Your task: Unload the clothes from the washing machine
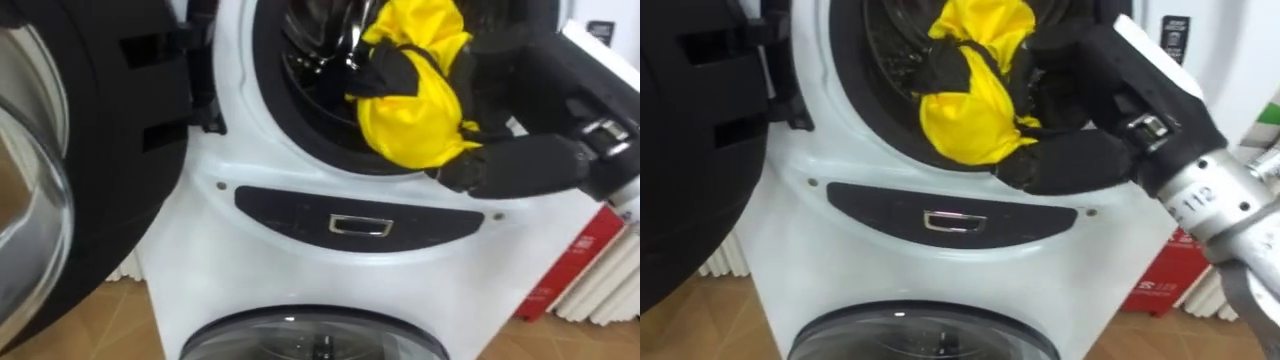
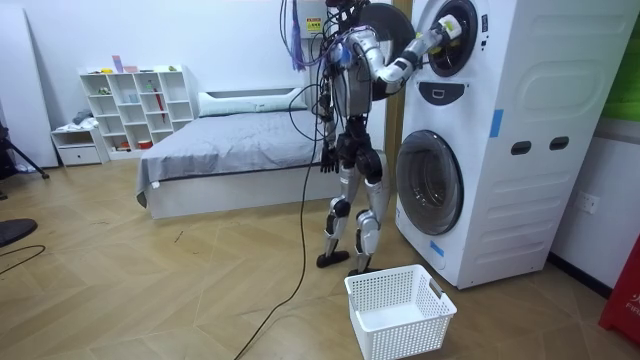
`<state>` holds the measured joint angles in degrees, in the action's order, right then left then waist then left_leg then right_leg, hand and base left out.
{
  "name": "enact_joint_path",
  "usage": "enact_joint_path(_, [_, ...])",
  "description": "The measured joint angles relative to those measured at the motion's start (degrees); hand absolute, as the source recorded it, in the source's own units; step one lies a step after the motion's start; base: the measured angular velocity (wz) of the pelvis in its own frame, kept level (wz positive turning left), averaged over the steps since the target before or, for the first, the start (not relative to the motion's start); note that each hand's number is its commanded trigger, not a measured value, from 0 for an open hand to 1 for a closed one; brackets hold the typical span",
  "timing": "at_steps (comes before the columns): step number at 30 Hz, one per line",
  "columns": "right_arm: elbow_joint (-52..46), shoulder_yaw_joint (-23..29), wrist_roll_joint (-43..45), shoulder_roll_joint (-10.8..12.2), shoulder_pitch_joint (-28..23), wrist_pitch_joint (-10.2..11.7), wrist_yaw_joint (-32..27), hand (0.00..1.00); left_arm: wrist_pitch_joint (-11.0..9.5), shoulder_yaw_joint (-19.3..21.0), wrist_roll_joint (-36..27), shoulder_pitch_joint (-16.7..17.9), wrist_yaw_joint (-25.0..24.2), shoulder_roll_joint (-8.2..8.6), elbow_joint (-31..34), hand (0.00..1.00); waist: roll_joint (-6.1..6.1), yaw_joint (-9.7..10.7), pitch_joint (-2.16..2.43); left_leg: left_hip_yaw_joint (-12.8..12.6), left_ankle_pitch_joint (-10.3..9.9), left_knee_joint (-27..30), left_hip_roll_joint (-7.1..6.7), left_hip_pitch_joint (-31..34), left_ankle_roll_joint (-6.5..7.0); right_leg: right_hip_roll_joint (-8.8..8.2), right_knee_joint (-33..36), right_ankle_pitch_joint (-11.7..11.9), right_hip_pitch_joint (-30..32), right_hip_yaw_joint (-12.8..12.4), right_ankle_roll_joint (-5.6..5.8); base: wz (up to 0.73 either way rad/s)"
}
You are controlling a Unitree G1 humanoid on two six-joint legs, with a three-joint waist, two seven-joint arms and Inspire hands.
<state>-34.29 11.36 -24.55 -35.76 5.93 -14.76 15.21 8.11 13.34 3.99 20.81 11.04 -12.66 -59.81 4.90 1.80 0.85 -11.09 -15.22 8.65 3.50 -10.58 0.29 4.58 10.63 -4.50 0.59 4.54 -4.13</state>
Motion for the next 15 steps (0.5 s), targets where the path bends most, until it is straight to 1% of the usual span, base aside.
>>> enact_joint_path(4, [0.52,2.39,-0.4,0.04,-3.1,1.12,-0.04,1.0,-1.19,-0.03,-0.04,-0.03,-0.02,0.0,0.11,0.0,-0.03,0.38,-0.16,-0.63,-0.24,-0.02,0.16,-0.02,-0.16,0.42,-0.06,0.03,0.26,-0.89,-0.05,-0.09])
enact_joint_path(6, [0.95,3.27,-0.11,0.06,-4.95,1.16,-0.03,1.0,-1.53,-0.04,-0.02,-0.07,-0.02,0.0,0.05,0.0,0.04,1.17,-0.34,-0.74,-0.29,-0.1,0.21,0.16,-0.16,0.55,-0.03,0.02,0.59,-1.25,-0.05,-0.05])
enact_joint_path(8, [1.25,4.31,0.45,0.19,-7.12,1.4,-0.06,1.0,-1.77,-0.01,0.02,-0.07,-0.01,-0.01,-0.04,0.0,-0.02,1.34,-0.39,-0.99,-0.33,-0.08,0.28,0.16,-0.17,0.64,-0.05,0.02,0.77,-1.39,-0.05,-0.05])
enact_joint_path(9, [1.38,4.72,0.53,0.42,-8.01,1.64,-0.06,1.0,-1.89,-0.01,0.0,-0.1,0.0,-0.04,-0.04,0.0,-0.03,1.37,-0.4,-1.09,-0.33,-0.1,0.3,0.17,-0.17,0.67,-0.06,0.02,0.83,-1.41,-0.05,-0.07])
enact_joint_path(10, [1.62,5.6,0.39,1.31,-9.8,1.95,-0.05,1.0,-2.23,-0.01,0.0,-0.14,0.0,-0.08,-0.06,0.0,0.0,1.62,-0.42,-1.4,-0.35,-0.15,0.39,0.18,-0.18,0.74,-0.04,0.02,1.01,-1.48,-0.05,-0.1])
enact_joint_path(11, [1.85,6.28,0.35,2.22,-11.64,2.33,-0.14,1.0,-2.28,-0.02,0.01,-0.15,0.0,-0.1,-0.07,0.0,-0.03,1.77,-0.41,-2.08,-0.5,-0.15,0.77,0.29,-0.19,0.92,0.06,0.02,1.43,-1.83,-0.05,-0.17])
enact_joint_path(13, [1.76,6.39,0.37,2.62,-13.01,2.56,-0.13,1.0,-2.22,-0.06,0.02,-0.43,-0.02,-0.09,-0.06,0.0,-0.2,2.0,-0.46,-3.57,-0.77,-0.03,0.9,0.65,-0.32,1.4,0.22,0.25,2.29,-2.94,-0.2,-0.37])
enact_joint_path(15, [1.71,7.42,0.53,3.18,-14.61,3.65,-0.08,1.0,-2.26,-0.05,0.13,-0.98,-0.03,-0.25,-0.55,0.0,-0.32,3.91,-0.51,-4.53,-0.81,0.0,0.89,1.02,-0.36,1.63,0.27,0.37,2.91,-3.66,-0.25,-0.24])
